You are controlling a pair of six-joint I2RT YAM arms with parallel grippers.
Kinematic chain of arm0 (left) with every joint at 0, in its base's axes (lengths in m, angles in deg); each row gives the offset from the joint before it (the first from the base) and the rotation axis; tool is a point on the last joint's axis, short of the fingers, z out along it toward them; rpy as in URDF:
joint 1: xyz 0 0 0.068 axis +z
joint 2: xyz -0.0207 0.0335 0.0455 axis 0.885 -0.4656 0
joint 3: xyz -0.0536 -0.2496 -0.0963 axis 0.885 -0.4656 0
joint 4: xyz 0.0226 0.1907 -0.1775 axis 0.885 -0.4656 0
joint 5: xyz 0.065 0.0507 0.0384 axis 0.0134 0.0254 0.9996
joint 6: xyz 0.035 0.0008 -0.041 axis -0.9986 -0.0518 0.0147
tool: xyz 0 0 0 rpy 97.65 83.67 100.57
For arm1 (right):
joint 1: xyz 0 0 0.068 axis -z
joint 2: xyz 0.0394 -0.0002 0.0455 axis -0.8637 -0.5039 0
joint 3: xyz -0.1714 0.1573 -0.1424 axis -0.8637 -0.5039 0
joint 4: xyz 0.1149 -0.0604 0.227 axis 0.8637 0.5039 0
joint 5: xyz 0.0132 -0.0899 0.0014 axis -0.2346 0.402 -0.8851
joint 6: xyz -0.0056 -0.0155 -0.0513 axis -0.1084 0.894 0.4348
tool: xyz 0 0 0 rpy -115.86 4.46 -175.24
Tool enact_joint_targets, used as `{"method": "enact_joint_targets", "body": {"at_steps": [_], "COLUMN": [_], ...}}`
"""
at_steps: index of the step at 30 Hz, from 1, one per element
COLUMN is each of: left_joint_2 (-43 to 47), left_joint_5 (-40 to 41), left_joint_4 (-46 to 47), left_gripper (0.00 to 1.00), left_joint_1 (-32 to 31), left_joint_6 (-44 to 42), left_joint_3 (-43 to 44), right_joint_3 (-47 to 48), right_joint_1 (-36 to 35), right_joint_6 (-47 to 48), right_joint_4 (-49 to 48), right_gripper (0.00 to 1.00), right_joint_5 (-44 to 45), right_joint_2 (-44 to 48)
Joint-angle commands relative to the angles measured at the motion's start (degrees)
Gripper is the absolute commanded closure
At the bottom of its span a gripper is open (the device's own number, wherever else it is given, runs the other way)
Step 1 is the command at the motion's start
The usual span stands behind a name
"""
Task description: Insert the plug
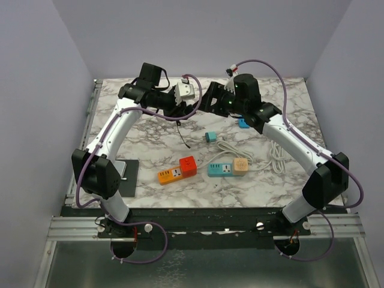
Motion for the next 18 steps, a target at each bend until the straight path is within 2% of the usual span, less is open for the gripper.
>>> {"method": "enact_joint_targets", "body": {"at_steps": [1, 5, 9, 13, 18], "left_joint_2": [1.14, 1.85, 2.30, 2.70, 2.79], "left_joint_5": [-2.35, -2.96, -2.93, -2.39, -2.83], "left_joint_4": [1.43, 2.10, 2.37, 2.51, 2.69], "left_gripper": [1.00, 1.00, 1.00, 1.00, 1.00], "left_joint_1": [-0.99, -1.14, -1.17, -1.17, -1.17], "left_joint_6": [1.74, 2.10, 2.36, 2.38, 2.57], "left_joint_3": [-1.58, -1.93, -1.94, -1.84, -1.72], "right_joint_3": [2.46, 3.37, 3.98, 5.22, 3.50], "right_joint_1": [-0.64, -1.35, -1.73, -2.08, -2.09], "right_joint_6": [-3.44, -4.40, -5.26, -5.17, -6.46], "right_joint_4": [-4.29, -3.53, -3.71, -0.78, -3.00], "right_gripper": [0.19, 0.22, 0.34, 0.41, 0.48], "right_joint_5": [-4.40, -4.65, -5.75, -6.49, -8.61], "right_joint_2": [-1.86, -3.70, -5.07, -6.56, -6.55]}}
